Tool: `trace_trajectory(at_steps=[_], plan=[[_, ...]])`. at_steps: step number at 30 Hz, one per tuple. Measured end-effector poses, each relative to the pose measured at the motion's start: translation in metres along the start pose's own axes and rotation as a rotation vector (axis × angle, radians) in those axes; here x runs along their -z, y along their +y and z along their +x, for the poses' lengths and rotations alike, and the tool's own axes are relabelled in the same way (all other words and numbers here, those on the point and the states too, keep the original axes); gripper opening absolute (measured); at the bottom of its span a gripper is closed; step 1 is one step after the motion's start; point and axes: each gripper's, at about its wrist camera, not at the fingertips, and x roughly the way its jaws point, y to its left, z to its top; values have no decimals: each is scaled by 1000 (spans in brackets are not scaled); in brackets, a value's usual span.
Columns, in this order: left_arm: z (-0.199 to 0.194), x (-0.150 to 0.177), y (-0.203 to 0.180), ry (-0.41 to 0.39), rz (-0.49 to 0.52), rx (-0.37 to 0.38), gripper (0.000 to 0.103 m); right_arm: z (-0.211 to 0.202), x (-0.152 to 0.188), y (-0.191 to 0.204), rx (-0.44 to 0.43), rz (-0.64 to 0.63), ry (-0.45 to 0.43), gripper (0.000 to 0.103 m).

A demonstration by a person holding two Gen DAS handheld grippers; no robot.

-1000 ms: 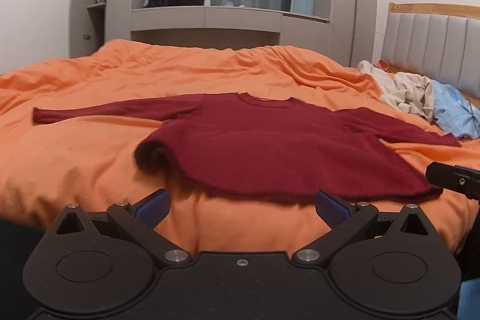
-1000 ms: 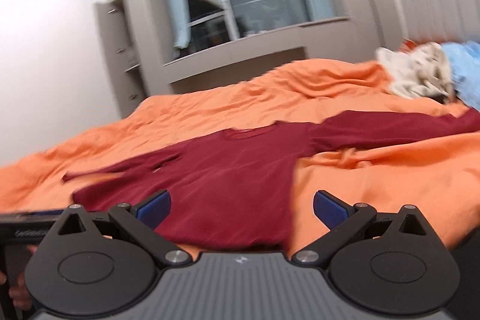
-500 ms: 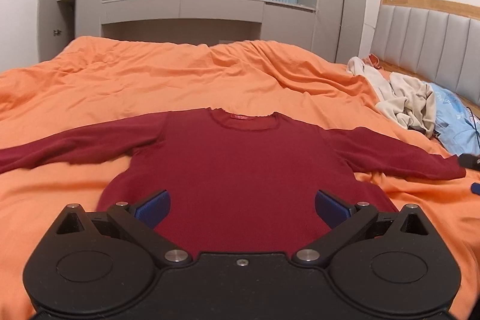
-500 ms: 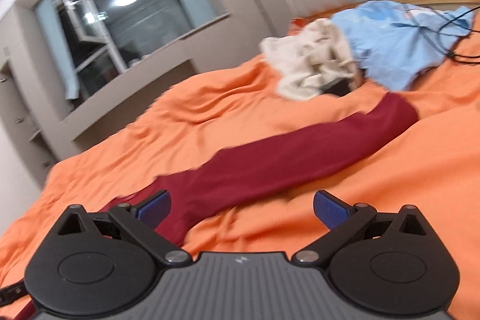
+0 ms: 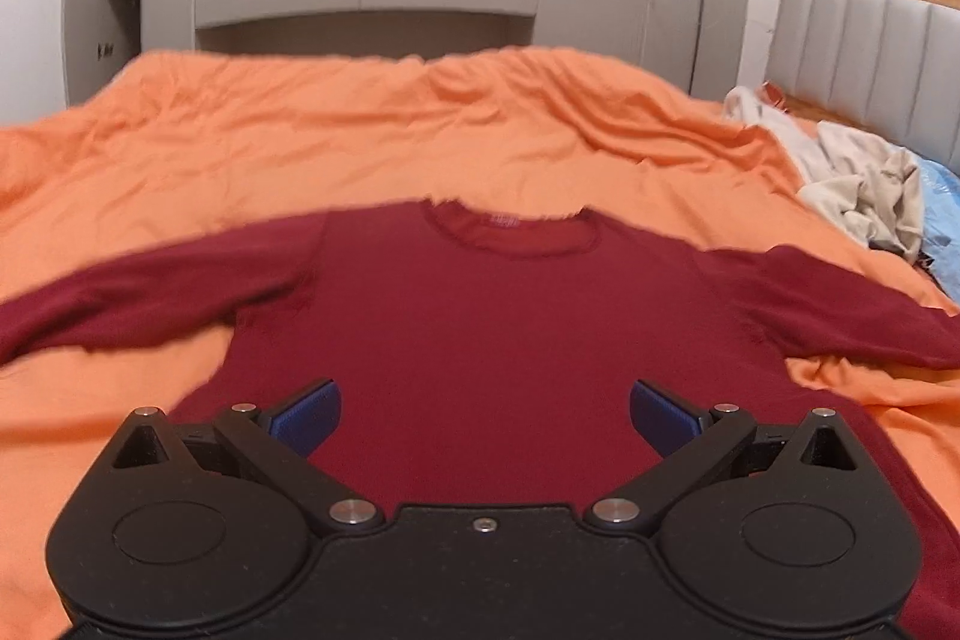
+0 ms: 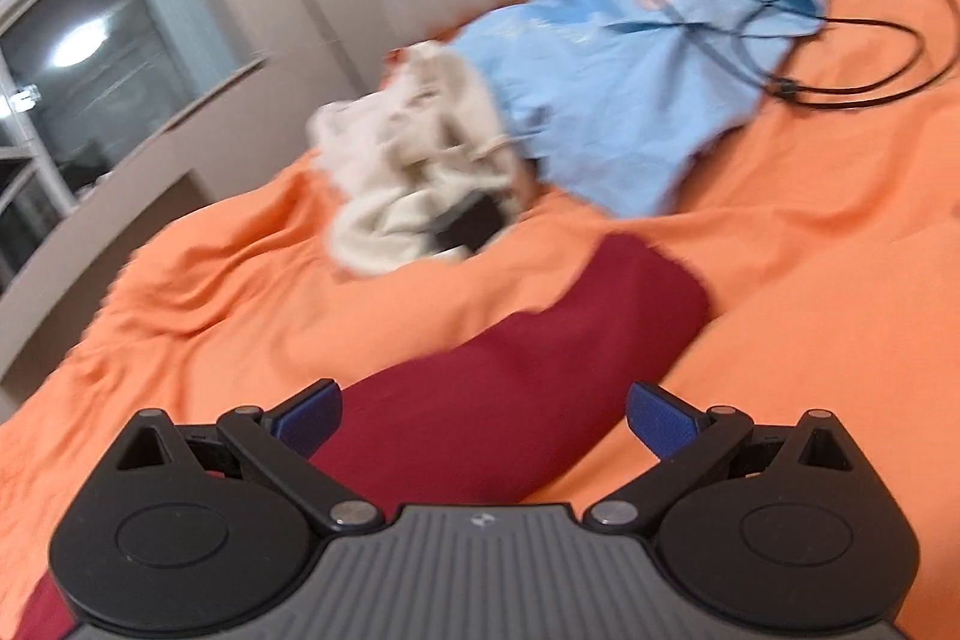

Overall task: Fold small clothes
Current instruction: 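Grasp the sweater's sleeve cuff with the right gripper and lift it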

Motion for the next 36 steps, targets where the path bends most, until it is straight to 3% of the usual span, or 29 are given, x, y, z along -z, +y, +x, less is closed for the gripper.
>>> trace_trajectory(at_steps=[6, 12, 14, 16, 21, 27, 36], plan=[[17, 5, 12, 73, -61, 30, 102, 21, 1, -29, 5, 148, -3, 101], [28, 13, 10, 143, -65, 46, 102, 29, -2, -36, 41, 148, -59, 77], [29, 16, 10, 155, -61, 49, 102, 32, -2, -34, 68, 125, -57, 63], [29, 18, 8, 153, -52, 50, 102, 37, -2, -33, 96, 113, -44, 38], [27, 21, 4, 151, -25, 52, 102, 33, -2, -30, 109, 85, -61, 7], [27, 18, 5, 149, -32, 62, 102, 9, -5, 19, 61, -157, -177, 3], [20, -2, 28, 93, -127, 53, 102, -29, 20, 161, -178, -578, -275, 3]])
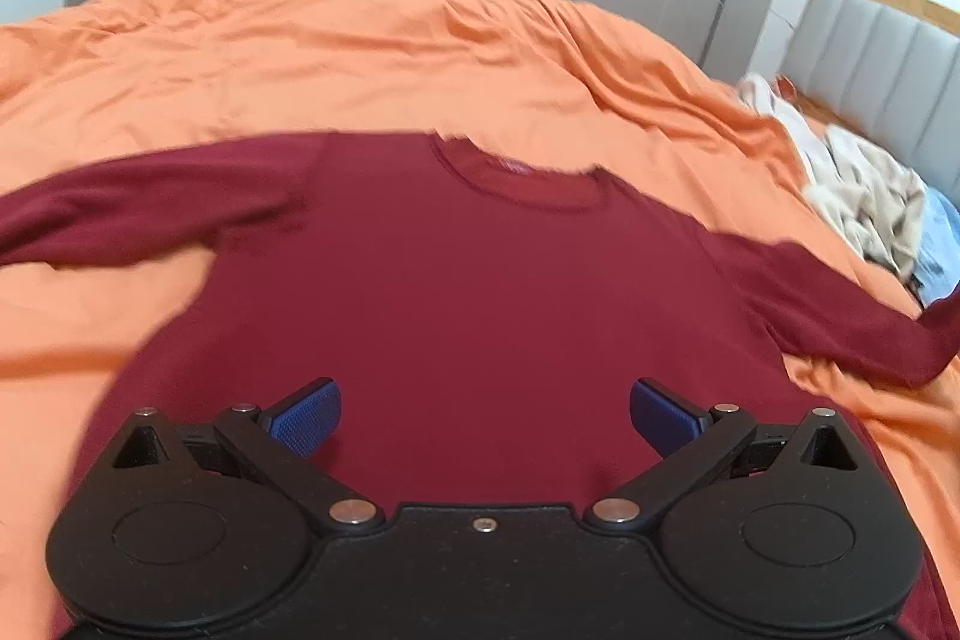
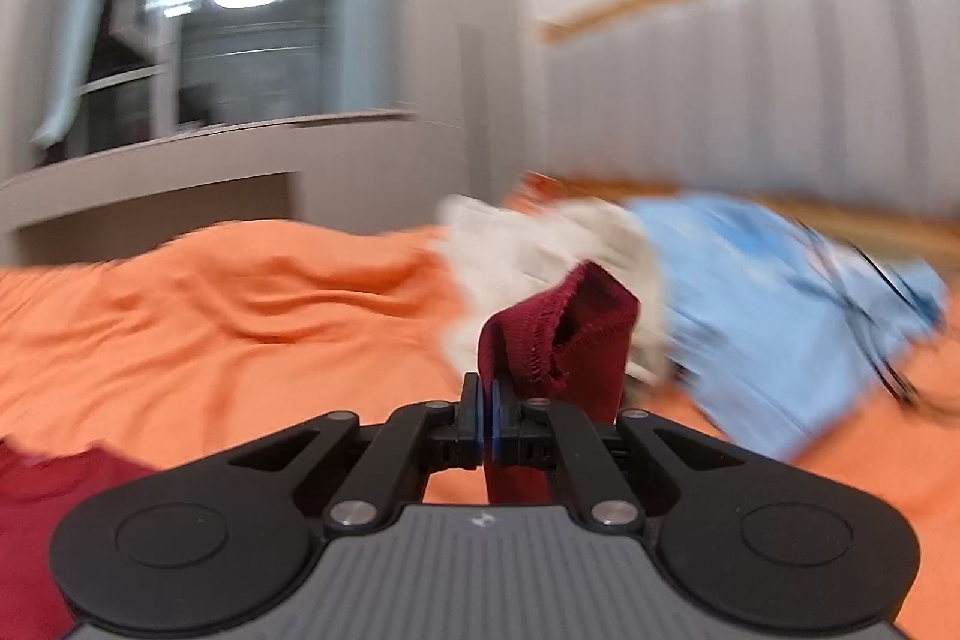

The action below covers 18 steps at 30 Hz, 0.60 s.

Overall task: Fold small clothes
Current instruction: 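Grasp the sweater's sleeve cuff with the right gripper and lift it, then fold the held sleeve across the sweater body with the right gripper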

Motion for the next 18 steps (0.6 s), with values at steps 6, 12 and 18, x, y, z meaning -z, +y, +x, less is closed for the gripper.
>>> trace_trajectory(at_steps=[6, 12, 18], plan=[[-12, -17, 16, -70, -48, -44, 102, 1, -32, 112, -216, -150, -66, 3], [-24, -32, 41, -129, -133, -91, 102, 0, -34, 215, -426, -212, -42, 3], [-42, -48, 72, -205, -244, -135, 102, -17, -10, 287, -605, -274, 34, 3]])
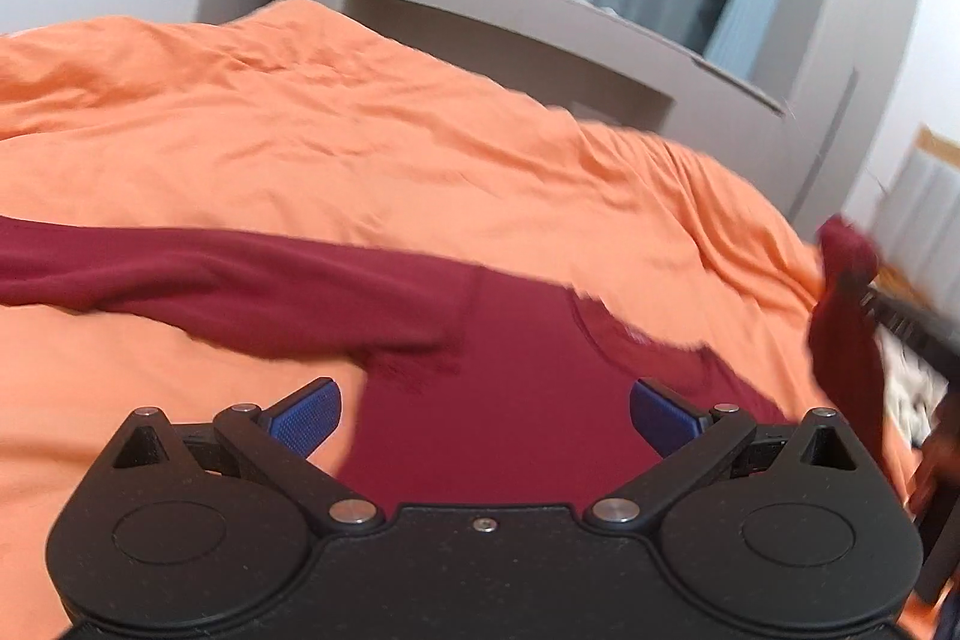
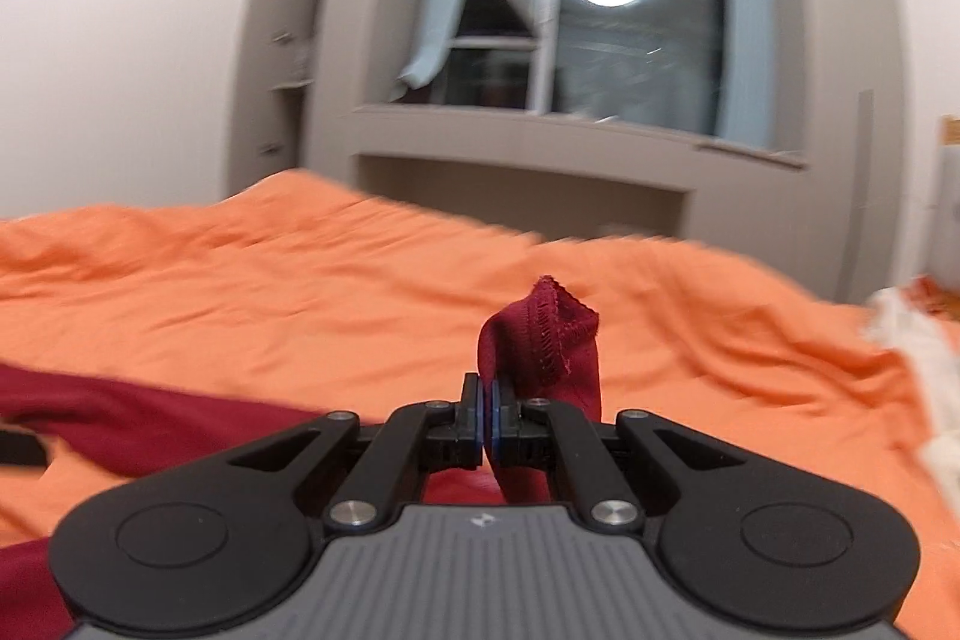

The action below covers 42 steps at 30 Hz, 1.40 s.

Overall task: Fold small clothes
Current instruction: 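Fold the held sleeve across the sweater body with the right gripper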

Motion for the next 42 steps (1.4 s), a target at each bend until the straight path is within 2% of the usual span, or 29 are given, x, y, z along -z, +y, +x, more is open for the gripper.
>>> trace_trajectory(at_steps=[8, 14, 17, 18, 19, 21, 23, 25, 28, 30, 33, 37, 39, 42], plan=[[-9, -22, 37, -72, -131, -68, 102, 27, 38, 83, -146, -147, 160, 3], [-11, -27, 53, -82, -187, -91, 102, 25, 68, 128, -192, -306, 249, 4], [-10, -26, 57, -74, -200, -93, 102, 18, 76, 140, -259, -344, 281, 9], [-9, -26, 57, -68, -200, -93, 102, 14, 79, 142, -273, -358, 287, 21], [-7, -25, 57, -62, -197, -93, 102, 8, 80, 143, -286, -373, 288, 41], [-3, -24, 55, -44, -186, -88, 102, -6, 79, 141, -315, -389, 274, 64], [4, -22, 52, -19, -170, -77, 102, -23, 75, 133, -329, -399, 265, 70], [10, -19, 47, 5, -147, -61, 102, -40, 71, 116, -325, -398, 256, 85], [20, -14, 39, 34, -99, -41, 102, -71, 70, 83, -277, -377, 232, 98], [29, -11, 32, 59, -60, -12, 102, -90, 72, 58, -223, -355, 225, 102], [40, -6, 20, 90, -5, 42, 102, -113, 81, 17, -104, -310, 221, 103], [48, -5, 4, 73, 63, 105, 102, -128, 95, -34, 38, -167, 236, 103], [54, -5, -4, 75, 89, 131, 102, -133, 101, -54, 88, -80, 224, 103], [68, -4, -16, 122, 102, 171, 102, -133, 113, -80, 111, 46, 196, 103]])
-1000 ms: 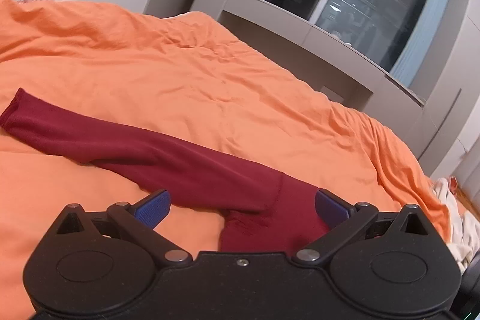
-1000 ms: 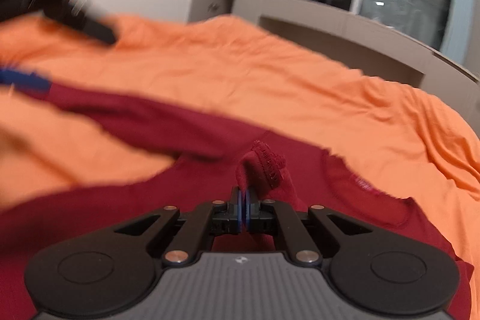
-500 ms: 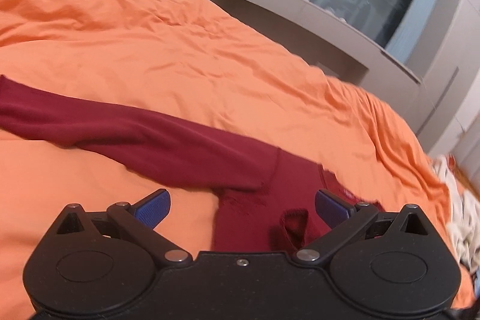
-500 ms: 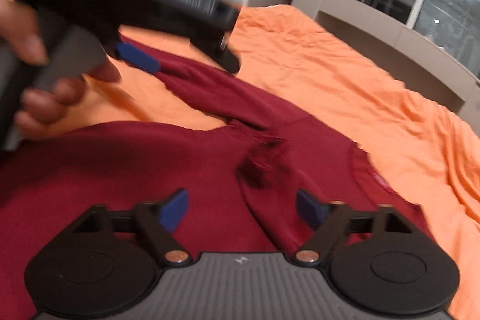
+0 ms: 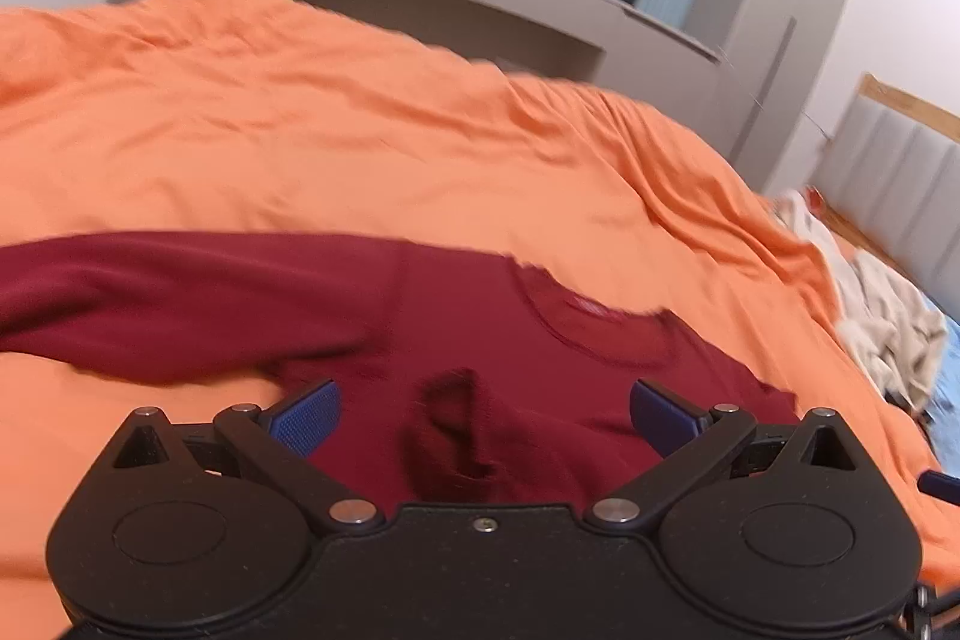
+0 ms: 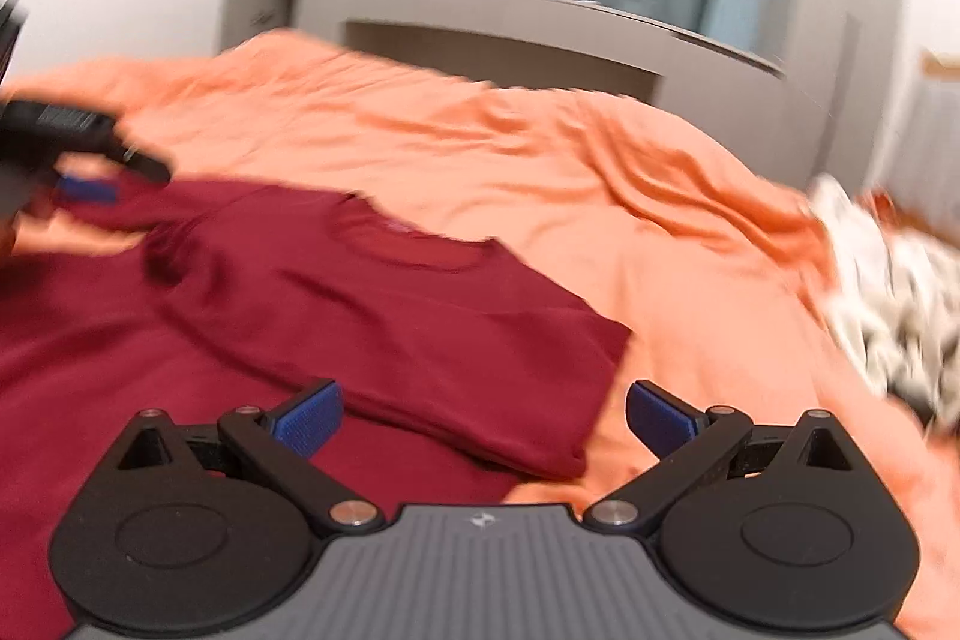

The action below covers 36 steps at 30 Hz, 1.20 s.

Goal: Fold small clothes

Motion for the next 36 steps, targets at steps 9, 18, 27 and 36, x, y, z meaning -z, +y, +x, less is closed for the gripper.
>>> trace_trajectory(at_steps=[9, 18, 27, 36], plan=[[40, 0, -3, 95, -100, 102, 78, 26, 11, -30, -24, 91, 34, 103], [60, 5, 6, 195, -136, 24, 36, 36, 14, -35, -40, 120, 62, 103], [45, 8, 20, 218, -123, -33, 4, 38, 14, -34, -32, 113, 71, 103], [26, 12, 30, 285, -51, -62, 4, 43, 15, -32, -5, 106, 106, 103]])
